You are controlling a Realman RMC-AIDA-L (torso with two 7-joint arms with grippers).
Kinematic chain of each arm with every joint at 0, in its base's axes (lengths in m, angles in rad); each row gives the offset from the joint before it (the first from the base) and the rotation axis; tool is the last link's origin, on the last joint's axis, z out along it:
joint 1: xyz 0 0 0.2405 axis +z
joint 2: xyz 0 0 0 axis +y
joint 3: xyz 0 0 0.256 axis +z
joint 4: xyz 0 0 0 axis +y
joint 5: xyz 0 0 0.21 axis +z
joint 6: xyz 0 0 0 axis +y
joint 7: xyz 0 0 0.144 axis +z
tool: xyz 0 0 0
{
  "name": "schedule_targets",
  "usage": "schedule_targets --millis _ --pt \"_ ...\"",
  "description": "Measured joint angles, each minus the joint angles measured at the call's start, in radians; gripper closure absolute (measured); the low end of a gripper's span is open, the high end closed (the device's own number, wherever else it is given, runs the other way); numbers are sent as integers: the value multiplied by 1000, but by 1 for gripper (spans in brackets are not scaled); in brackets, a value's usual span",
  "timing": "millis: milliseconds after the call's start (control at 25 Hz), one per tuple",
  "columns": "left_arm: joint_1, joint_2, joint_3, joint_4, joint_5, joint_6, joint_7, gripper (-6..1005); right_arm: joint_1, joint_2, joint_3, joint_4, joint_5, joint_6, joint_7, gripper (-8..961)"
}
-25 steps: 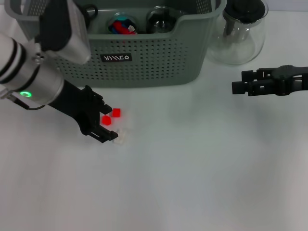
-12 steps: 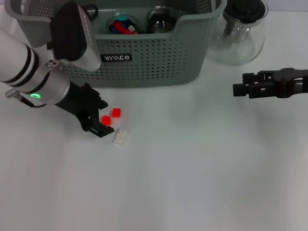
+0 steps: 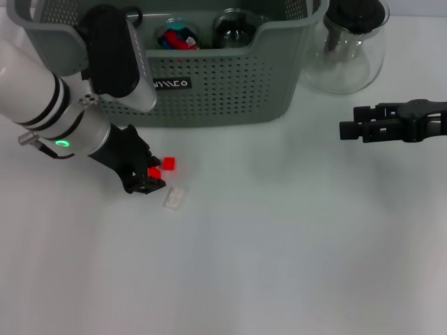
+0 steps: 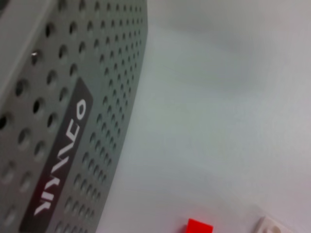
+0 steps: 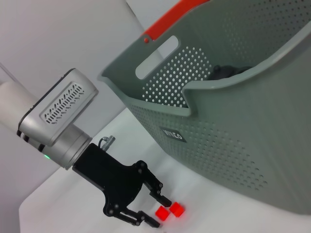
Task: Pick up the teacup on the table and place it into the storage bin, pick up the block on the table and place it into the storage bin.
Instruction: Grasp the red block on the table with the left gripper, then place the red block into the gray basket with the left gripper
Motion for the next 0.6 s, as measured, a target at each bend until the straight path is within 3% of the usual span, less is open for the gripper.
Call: schedule_targets --millis 320,600 --pt "-11 -1 3 -13 7 -10 -7 646 0 0 2 -2 0 0 1 12" --pt "42 -8 -18 105 -55 104 -29 773 0 -2 1 -6 0 -2 10 12"
